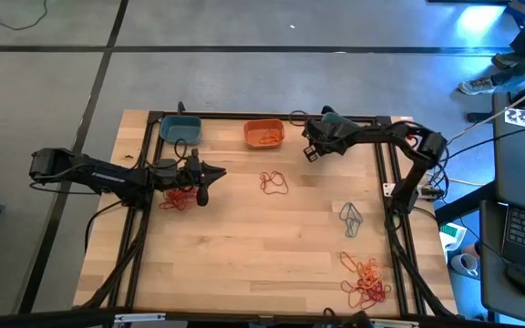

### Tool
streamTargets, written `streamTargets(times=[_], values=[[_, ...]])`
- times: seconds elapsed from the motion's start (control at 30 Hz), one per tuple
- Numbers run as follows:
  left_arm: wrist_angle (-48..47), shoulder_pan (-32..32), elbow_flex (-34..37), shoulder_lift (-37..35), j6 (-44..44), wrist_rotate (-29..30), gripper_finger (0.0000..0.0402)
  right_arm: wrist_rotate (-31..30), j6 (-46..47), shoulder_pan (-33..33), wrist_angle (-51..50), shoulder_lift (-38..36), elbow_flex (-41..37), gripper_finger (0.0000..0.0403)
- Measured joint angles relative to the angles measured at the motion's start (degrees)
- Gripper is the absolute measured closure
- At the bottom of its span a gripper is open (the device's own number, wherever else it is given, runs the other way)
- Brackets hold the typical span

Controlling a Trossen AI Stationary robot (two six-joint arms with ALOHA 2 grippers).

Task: Sort rubber bands into baskets
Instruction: Put the red rubber band into the green bin

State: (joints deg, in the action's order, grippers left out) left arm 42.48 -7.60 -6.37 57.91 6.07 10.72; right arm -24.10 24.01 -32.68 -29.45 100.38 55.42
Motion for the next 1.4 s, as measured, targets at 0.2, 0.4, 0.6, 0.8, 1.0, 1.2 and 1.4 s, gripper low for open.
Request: streamTargets(times=[0.2, 0.4, 0.6, 0.8, 1.0, 1.2, 1.4], values=[[0.0, 0.0, 0.0, 0.0, 0.0, 0.0, 0.0357, 0.7, -1.9, -1.6, 0.6, 2.0, 0.0, 0.0288], [0.1, 0.0, 0.0, 0.0, 0.0, 0.0, 0.0357, 1.0, -4.8, -2.3, 1.1, 4.0, 0.3, 0.0299], [0.1, 0.0, 0.0, 0.0, -0.3, 0.0, 0.0357, 2.8, -8.3, -2.2, 0.7, 4.0, 0.2, 0.0383], [0.3, 0.0, 0.0, 0.0, -0.7, 0.0, 0.0357, 2.8, -10.9, -2.1, 0.5, 4.1, 0.3, 0.0385], [0.2, 0.0, 0.0, 0.0, -0.6, 0.0, 0.0357, 3.1, -12.3, 0.0, 0.0, 2.4, 0.1, 0.0398], [-0.1, 0.1, 0.0, 0.0, -0.2, 0.0, 0.0357, 7.7, -12.6, 2.9, -2.2, -1.1, -0.1, 0.0400], [-0.2, 0.1, 0.0, 0.0, 0.2, 0.0, 0.0357, 13.3, -14.1, 3.8, -3.2, -2.6, 0.0, 0.0401]])
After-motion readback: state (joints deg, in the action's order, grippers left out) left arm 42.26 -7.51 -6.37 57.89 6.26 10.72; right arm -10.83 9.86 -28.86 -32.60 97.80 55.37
